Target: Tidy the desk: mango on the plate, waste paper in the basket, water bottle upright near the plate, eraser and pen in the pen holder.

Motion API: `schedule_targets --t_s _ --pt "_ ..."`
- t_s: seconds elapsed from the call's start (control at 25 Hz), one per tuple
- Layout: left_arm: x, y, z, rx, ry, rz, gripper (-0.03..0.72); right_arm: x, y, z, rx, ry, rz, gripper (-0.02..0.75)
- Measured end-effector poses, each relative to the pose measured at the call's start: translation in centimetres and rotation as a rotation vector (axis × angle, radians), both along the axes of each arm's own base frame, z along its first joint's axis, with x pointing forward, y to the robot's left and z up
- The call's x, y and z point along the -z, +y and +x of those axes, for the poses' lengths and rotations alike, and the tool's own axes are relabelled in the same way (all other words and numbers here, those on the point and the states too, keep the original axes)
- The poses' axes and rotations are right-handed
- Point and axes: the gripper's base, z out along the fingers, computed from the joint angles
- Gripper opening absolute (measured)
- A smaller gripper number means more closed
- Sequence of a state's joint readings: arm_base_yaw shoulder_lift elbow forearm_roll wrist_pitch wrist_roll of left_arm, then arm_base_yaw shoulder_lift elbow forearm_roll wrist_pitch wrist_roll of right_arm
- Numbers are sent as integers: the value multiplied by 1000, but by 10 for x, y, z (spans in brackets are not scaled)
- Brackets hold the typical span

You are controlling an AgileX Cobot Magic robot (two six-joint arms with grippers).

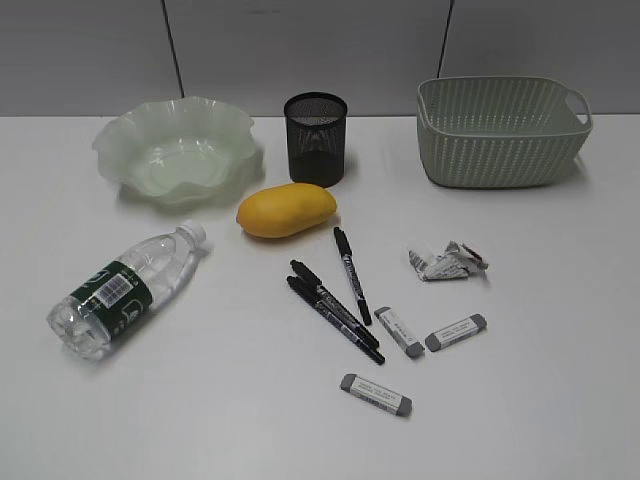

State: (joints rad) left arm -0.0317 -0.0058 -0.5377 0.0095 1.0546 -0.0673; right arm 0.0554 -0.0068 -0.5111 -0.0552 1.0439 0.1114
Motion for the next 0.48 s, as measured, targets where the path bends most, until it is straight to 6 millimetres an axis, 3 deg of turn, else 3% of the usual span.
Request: schedule_targets --t_s 0.48 --pt "0 0 0 0 1 0 217 0 0 0 0 1 0 414"
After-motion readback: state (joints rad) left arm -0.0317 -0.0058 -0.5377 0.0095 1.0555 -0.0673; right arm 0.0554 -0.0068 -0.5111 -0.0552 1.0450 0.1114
